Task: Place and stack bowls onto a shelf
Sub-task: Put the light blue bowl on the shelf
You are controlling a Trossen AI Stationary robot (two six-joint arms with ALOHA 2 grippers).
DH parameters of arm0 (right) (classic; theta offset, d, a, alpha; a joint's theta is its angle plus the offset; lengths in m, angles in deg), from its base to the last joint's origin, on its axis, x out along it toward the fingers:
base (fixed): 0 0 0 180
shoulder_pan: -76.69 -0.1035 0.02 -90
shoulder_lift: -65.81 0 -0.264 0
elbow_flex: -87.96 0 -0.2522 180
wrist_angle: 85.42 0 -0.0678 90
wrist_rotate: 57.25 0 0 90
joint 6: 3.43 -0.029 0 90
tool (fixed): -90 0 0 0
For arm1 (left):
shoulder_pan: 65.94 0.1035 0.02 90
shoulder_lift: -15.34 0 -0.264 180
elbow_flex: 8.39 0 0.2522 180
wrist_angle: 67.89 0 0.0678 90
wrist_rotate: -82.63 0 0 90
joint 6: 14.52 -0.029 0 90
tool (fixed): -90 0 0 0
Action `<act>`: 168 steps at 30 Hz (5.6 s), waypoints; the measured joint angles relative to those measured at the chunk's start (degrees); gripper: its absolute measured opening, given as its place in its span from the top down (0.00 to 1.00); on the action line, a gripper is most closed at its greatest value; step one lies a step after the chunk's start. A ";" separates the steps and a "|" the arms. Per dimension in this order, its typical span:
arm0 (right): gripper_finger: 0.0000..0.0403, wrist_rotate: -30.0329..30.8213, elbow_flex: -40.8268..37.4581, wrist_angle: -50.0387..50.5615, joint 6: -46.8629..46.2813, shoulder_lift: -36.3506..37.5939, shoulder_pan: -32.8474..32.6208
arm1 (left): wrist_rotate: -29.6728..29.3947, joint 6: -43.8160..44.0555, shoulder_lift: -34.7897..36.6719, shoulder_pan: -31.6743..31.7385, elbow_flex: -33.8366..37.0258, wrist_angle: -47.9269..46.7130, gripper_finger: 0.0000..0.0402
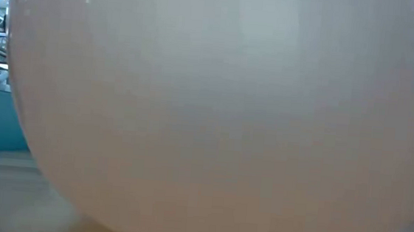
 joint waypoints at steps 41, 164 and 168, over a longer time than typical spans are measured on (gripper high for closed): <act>1.00 -0.04 0.02 -6.01 4.51 0.00 0.00 | -25.15 -0.26 -22.10 -27.81 0.28 8.28 0.84; 1.00 0.00 0.01 -12.70 4.72 0.00 -0.02 | -47.09 31.54 -40.01 -45.09 -44.66 -10.61 0.98; 1.00 0.00 0.02 -12.20 5.29 0.00 -0.02 | -47.05 15.61 -40.42 -39.37 -48.57 -10.21 0.98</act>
